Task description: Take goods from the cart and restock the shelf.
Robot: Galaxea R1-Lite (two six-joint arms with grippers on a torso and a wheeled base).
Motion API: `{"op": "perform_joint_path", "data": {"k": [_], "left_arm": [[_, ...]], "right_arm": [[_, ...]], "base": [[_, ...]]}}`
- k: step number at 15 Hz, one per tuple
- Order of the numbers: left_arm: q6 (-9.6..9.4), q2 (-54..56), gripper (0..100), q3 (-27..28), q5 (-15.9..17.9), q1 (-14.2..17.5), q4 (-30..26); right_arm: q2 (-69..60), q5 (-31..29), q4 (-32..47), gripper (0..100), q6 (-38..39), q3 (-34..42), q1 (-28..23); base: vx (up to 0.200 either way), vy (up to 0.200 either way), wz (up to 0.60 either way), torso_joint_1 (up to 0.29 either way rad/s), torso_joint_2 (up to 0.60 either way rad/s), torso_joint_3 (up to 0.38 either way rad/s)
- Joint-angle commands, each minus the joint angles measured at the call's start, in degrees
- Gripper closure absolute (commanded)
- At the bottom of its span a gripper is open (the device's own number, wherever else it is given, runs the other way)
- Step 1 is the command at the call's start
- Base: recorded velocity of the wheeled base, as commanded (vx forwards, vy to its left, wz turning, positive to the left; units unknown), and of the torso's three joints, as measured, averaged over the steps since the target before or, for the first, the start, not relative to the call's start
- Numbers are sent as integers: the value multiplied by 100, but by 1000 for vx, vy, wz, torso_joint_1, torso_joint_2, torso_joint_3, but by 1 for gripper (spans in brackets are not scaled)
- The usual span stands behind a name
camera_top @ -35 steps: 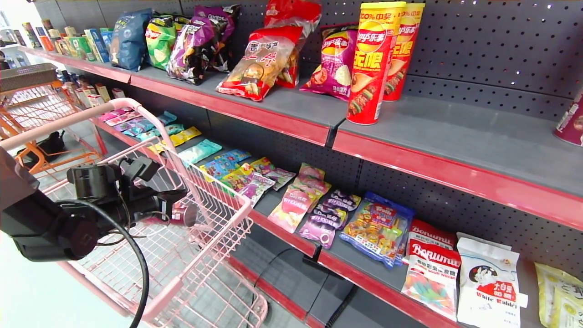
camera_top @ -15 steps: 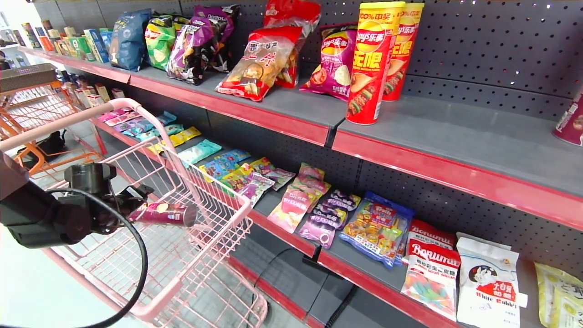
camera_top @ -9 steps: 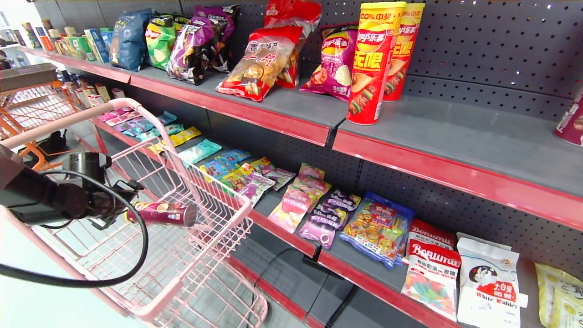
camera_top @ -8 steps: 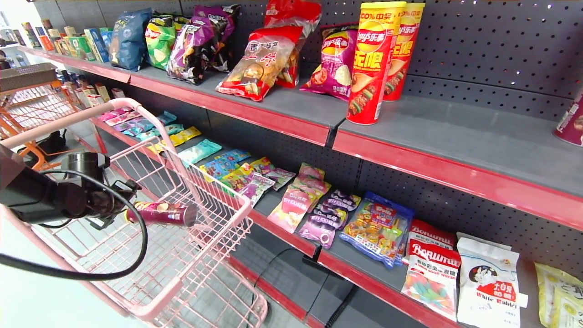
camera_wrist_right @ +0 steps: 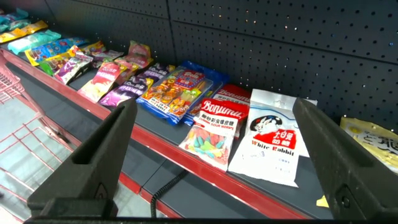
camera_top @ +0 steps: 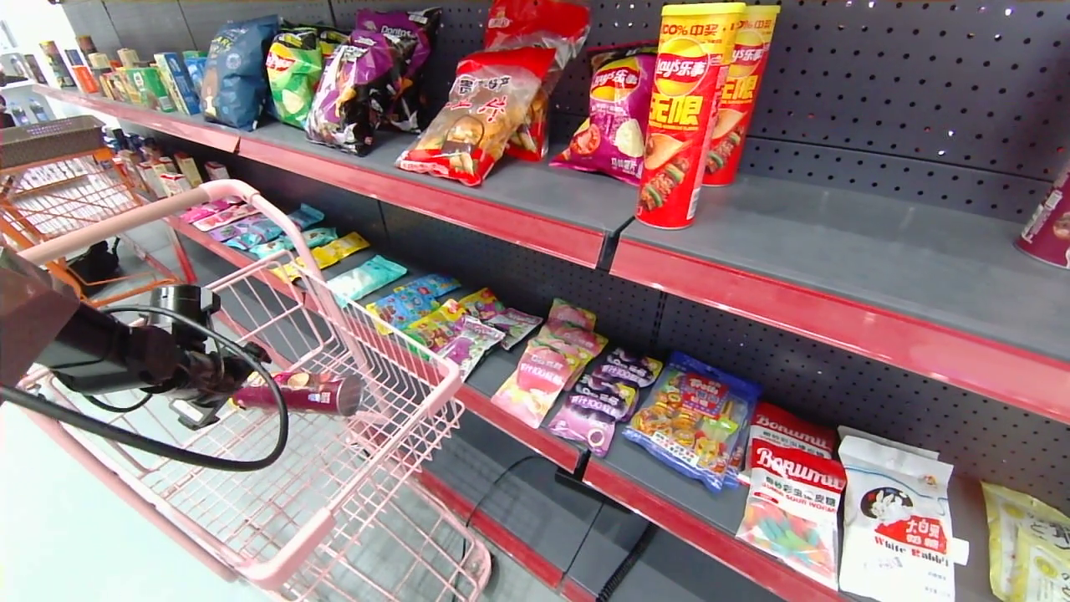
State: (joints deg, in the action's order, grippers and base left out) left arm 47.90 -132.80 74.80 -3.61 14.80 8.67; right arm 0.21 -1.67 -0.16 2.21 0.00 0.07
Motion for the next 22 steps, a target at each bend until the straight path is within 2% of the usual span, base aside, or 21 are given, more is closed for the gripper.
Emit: {"op": "perform_joint_path", "data": {"k": [1,2,3,4,8,11,22], "left_arm": [[0,-281,0,351,0,-39,-172],[0,-351,0,527,0,-74,-295],[0,-518,0,1072,0,-109,-691],[9,-606,0,1300,0,-162,-919],[9,-888,0,1924,0,-258,-1341],[9,-1037,0,2065,-8,-267,-1614],[18,-1450,0,2469,-8,-249,-1711]], "right_arm": [[-3,0,-2,0,-1,0,1],[-3,0,-2,0,-1,0,1],[-3,0,-2,0,-1,0,1],[-3,0,-2,0,-1,0,1],[-3,0,-2,0,-1,0,1],[-3,0,-2,0,-1,0,1],[-3,0,-2,0,-1,0,1]], "base": [[0,0,0,0,0,0],[0,0,0,0,0,0],[0,0,0,0,0,0],[0,0,0,0,0,0],[0,0,0,0,0,0],[0,0,0,0,0,0],[0,0,0,0,0,0]]}}
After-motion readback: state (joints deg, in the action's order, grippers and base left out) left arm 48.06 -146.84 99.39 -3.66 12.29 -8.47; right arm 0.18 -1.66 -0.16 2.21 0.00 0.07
